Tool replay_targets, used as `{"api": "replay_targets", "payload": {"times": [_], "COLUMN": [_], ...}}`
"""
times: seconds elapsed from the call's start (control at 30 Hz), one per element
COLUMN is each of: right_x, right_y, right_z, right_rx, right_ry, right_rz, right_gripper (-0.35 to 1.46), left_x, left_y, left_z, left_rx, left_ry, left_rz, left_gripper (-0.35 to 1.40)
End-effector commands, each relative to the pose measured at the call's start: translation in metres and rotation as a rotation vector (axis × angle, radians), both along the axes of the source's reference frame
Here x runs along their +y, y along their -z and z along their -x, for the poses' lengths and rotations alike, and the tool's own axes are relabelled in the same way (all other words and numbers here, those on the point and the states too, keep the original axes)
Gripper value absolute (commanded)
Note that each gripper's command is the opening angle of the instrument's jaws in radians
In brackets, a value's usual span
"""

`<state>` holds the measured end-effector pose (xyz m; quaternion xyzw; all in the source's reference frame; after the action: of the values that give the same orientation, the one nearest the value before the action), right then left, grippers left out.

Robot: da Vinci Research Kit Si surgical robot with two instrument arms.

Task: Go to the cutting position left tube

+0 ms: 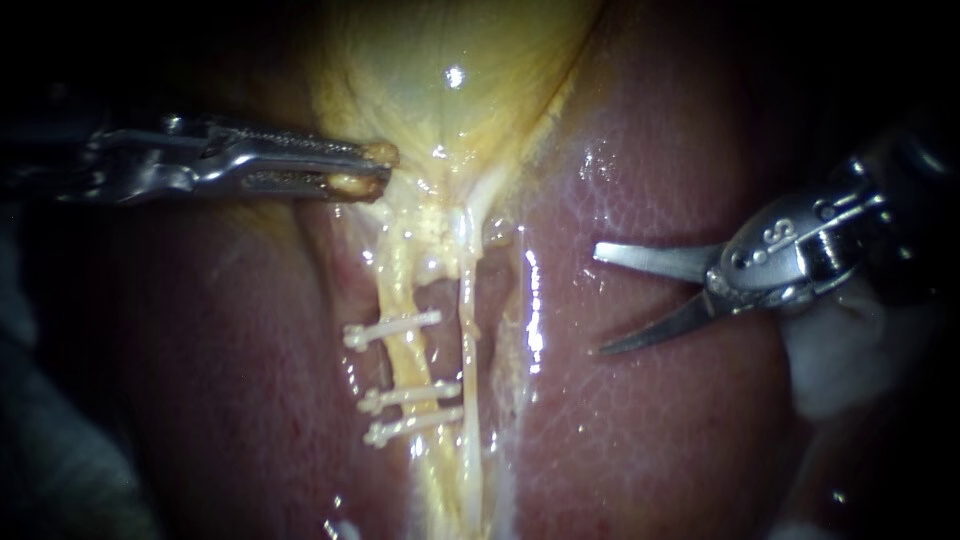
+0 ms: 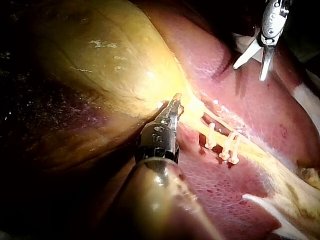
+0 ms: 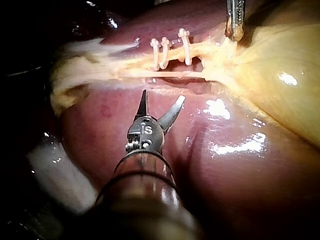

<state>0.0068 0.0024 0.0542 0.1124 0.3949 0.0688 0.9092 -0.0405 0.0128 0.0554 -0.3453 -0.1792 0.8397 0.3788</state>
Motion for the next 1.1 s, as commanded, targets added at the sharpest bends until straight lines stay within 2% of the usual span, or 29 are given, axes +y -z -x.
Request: {"api": "replay_targets", "payload": {"times": [0.03,0.17,0.3,0.43,0.57,0.7,0.9,1.1], "right_x": [0.0,-0.0001,-0.0001,-0.0001,-0.0001,-0.0006,-0.0026,-0.0035], "right_y": [0.0,0.0001,0.0001,0.0001,0.0001,-0.0002,-0.0018,-0.0033], "right_z": [0.0,0.0,0.0,0.0,-0.0005,-0.0019,-0.0053,-0.0078], "right_rx": [0.001,0.003,0.003,0.004,0.015,0.062,0.114,0.174], "right_ry": [0.0,0.001,0.001,0.003,0.015,0.038,0.04,0.013], "right_rz": [-0.001,-0.003,-0.003,-0.005,-0.02,-0.043,-0.147,-0.289], "right_gripper": [1.45,1.45,1.45,1.45,1.45,1.45,1.45,1.45], "left_x": [0.0001,0.0007,0.0017,0.0022,0.0023,0.0022,0.0022,0.0021], "left_y": [0.0003,0.0018,0.0037,0.0044,0.0045,0.0046,0.0047,0.0048], "left_z": [-0.0002,-0.0017,-0.004,-0.0054,-0.0053,-0.0052,-0.0051,-0.0051], "left_rx": [-0.001,-0.006,0.009,0.017,0.017,0.021,0.021,0.021], "left_ry": [-0.001,-0.006,0.007,0.015,0.016,0.016,0.016,0.017], "left_rz": [-0.001,-0.007,0.005,0.012,0.011,0.01,0.01,0.01], "left_gripper": [-0.35,-0.35,-0.35,-0.35,-0.35,-0.35,-0.35,-0.35]}}
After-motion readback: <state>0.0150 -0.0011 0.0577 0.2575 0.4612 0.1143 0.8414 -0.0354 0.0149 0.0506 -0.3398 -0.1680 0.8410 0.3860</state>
